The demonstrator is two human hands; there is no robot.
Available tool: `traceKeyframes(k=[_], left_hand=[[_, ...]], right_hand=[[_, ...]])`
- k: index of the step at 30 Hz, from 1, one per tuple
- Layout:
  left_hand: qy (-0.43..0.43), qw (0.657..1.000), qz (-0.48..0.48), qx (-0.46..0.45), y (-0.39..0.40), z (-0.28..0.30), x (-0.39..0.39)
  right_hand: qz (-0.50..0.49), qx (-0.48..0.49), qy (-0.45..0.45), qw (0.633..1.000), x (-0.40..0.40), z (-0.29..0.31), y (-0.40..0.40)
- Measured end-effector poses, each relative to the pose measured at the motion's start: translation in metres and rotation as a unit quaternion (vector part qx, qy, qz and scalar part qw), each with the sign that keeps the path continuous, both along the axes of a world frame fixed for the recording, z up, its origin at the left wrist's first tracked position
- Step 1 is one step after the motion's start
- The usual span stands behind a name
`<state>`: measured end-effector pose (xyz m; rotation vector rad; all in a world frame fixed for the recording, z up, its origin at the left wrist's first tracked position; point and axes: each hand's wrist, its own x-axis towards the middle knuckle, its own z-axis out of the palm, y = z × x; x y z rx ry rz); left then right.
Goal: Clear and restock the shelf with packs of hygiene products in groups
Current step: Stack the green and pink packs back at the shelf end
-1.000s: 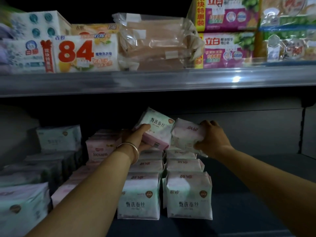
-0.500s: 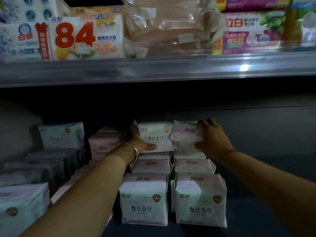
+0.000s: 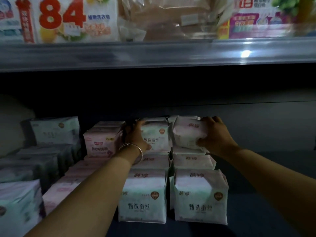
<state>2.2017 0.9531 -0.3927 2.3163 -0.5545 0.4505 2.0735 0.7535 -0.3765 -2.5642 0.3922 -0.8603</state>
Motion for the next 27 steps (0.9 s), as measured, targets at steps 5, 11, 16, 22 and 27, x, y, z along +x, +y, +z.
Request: traceKeyframes(k=[5, 11, 16, 22, 27], left_hand=[[-0.013, 0.999, -0.001, 0.036, 0.004, 0.006, -0.010], [-0.081, 0.981, -0.175, -0.026, -0.017, 0.030, -0.045], [0.116, 0.945, -0.291, -0.098, -0.036, 0.037, -0.070], [0.234, 0.911, -0.295, -0.169, -0.039, 0.037, -0.081], [0.291, 0.896, -0.300, -0.150, -0.035, 0.040, -0.089]], right_hand=[[0.016, 0.063, -0.027, 0.998, -0.012, 0.009, -0.006], [0.069, 0.117, -0.050, 0.989, -0.036, 0.020, -0.008], [0.118, 0.232, -0.048, 0.964, -0.051, 0.024, -0.011], [0.162, 0.294, -0.017, 0.942, -0.063, 0.026, -0.012], [0.185, 0.327, -0.028, 0.926, -0.066, 0.029, -0.013]])
